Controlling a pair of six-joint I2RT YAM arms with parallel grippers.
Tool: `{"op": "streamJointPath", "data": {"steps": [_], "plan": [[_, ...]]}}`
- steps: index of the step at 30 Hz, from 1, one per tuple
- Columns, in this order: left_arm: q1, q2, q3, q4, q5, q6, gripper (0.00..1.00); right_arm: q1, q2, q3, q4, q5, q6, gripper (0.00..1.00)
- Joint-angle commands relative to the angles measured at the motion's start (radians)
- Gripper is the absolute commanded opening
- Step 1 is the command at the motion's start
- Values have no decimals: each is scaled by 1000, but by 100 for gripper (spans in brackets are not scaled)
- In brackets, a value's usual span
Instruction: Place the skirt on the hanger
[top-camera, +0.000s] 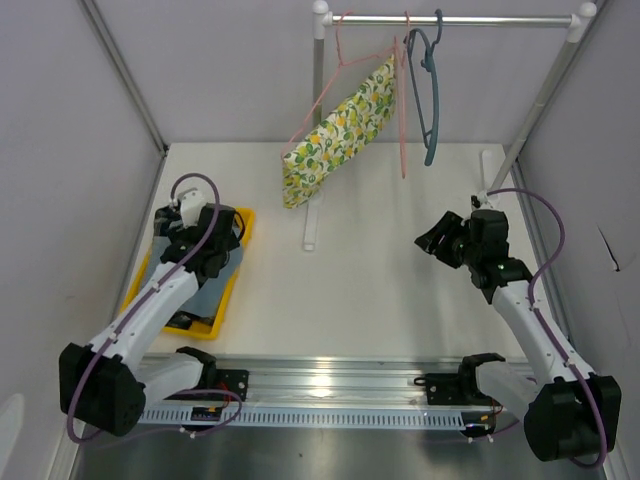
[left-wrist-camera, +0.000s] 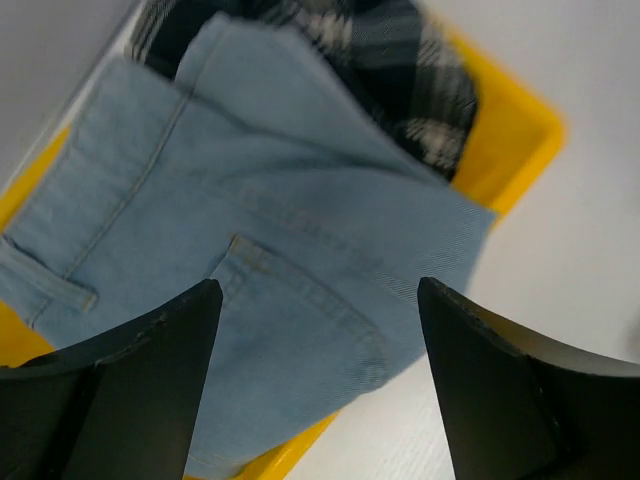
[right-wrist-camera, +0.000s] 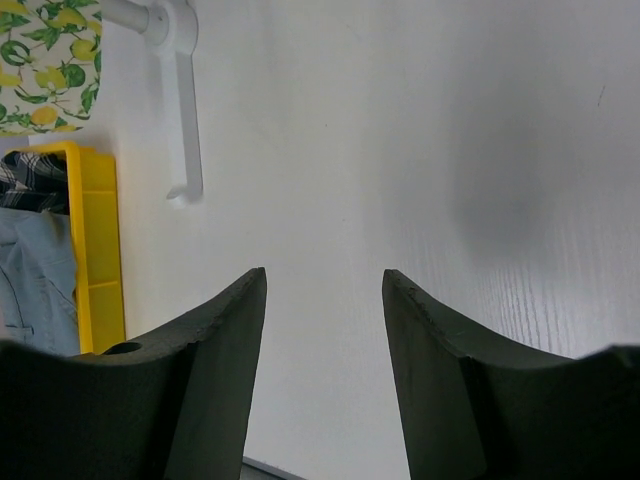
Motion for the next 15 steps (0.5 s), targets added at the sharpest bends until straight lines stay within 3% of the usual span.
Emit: {"op": "streamJointPath", "data": {"steps": [1,8,15], "plan": [[47,13,-36,24,39,-168,89,14,-23,-12,41,-21,-14,56],[122,148,-67,113,94,-208,98,50,-34,-25,41,-11,-11,56],[200,252,-122,188,193,-240,94,63,-27,-25,44,-14,-13,56]]}}
